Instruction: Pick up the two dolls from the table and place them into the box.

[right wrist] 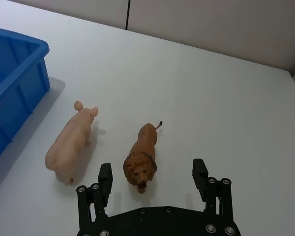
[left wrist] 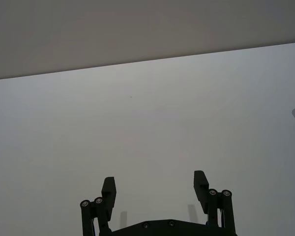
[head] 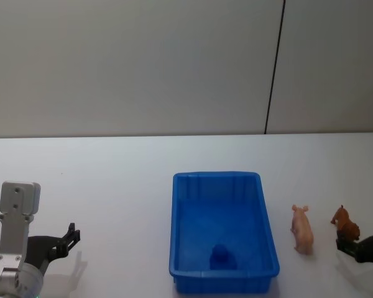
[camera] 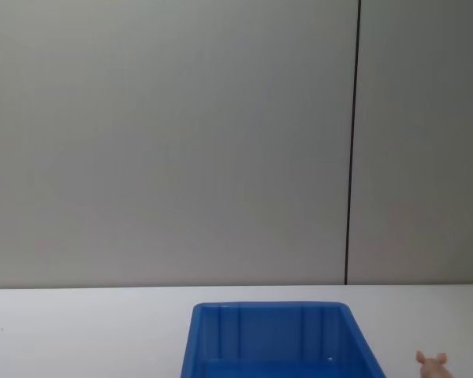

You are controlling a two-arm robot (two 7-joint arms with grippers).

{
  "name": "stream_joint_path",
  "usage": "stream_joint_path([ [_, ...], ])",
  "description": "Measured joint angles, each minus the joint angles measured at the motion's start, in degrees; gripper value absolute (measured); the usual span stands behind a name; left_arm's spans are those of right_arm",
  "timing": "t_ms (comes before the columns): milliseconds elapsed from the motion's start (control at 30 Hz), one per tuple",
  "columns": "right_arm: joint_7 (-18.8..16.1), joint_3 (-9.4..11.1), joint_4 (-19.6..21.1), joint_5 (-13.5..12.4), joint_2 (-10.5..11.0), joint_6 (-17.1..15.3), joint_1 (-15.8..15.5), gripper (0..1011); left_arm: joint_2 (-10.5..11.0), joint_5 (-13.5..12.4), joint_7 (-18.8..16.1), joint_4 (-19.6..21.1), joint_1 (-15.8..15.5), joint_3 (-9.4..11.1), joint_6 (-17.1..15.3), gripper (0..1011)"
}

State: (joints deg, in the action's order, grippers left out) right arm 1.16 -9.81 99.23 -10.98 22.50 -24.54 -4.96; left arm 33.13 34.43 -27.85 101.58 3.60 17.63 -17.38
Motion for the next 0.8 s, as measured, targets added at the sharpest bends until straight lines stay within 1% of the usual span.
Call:
stream_joint_path([
  [100, -0.9, -0.3, -1.9, 0.9, -0.7, 0.1, 1.5, 1001, 0.0, 0.0, 0.0, 0.0, 0.0, 0.0, 0.0, 1003],
  [300, -2.2, -0.6, -4.4, 2.0, -1.7, 0.1, 3.4, 1001, 0.0, 0.0, -0.1, 0.0, 0.0, 0.0, 0.0, 1003],
  [533, -3.2, -1.0, -6.9, 2.4, -2.8, -0.3, 5.1, 1001, 0.0, 0.0, -0.1, 0.0, 0.0, 0.0, 0.0, 1003],
  [800, -4.0, -1.4, -8.6, 2.7, -3.6, -0.7, 6.3, 999, 0.0, 0.0, -0.1, 0.0, 0.0, 0.0, 0.0, 1003],
])
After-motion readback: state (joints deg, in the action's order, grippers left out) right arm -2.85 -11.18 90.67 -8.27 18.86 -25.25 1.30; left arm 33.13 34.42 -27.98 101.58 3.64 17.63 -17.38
